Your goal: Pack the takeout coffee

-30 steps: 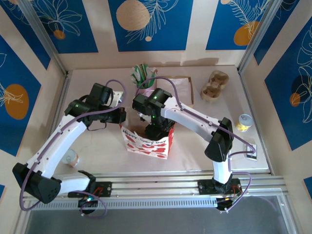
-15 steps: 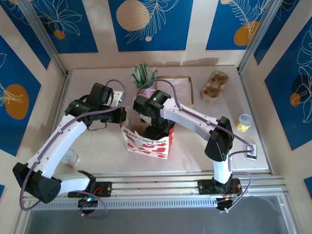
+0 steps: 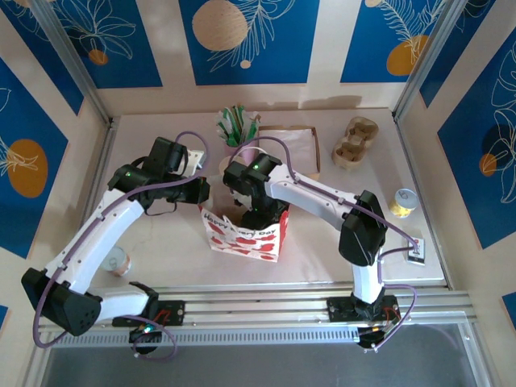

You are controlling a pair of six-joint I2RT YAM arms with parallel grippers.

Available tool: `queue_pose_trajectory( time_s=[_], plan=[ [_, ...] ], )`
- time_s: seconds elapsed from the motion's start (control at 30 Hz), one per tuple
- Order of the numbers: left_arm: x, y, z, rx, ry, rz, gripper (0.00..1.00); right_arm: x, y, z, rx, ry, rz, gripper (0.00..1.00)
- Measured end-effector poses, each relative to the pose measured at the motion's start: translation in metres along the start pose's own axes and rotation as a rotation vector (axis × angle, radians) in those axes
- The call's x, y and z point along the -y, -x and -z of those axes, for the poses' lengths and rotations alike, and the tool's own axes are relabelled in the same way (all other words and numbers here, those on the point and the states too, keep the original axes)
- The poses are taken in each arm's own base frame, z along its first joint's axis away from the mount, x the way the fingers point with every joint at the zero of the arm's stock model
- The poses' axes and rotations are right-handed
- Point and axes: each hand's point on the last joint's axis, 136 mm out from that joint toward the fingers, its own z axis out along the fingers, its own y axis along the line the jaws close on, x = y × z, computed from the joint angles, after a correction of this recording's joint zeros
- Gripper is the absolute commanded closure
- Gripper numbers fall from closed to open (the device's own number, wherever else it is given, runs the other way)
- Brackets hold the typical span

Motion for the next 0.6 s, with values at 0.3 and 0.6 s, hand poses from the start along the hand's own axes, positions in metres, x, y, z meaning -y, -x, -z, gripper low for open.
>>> queue_pose_trajectory(
  time_s=[0.3,0.6],
  plan=[
    [0.0,0.001,0.0,0.004,-0.001,-0.001,0.88,-0.002,0.003,-0.015,-0.006,0.015,-0.001,0.45],
    [0.0,0.001,0.0,0.005,-0.001,-0.001,0.86,-0.003,0.0,-0.019,-0.004,0.022,-0.002,0.45]
  ],
)
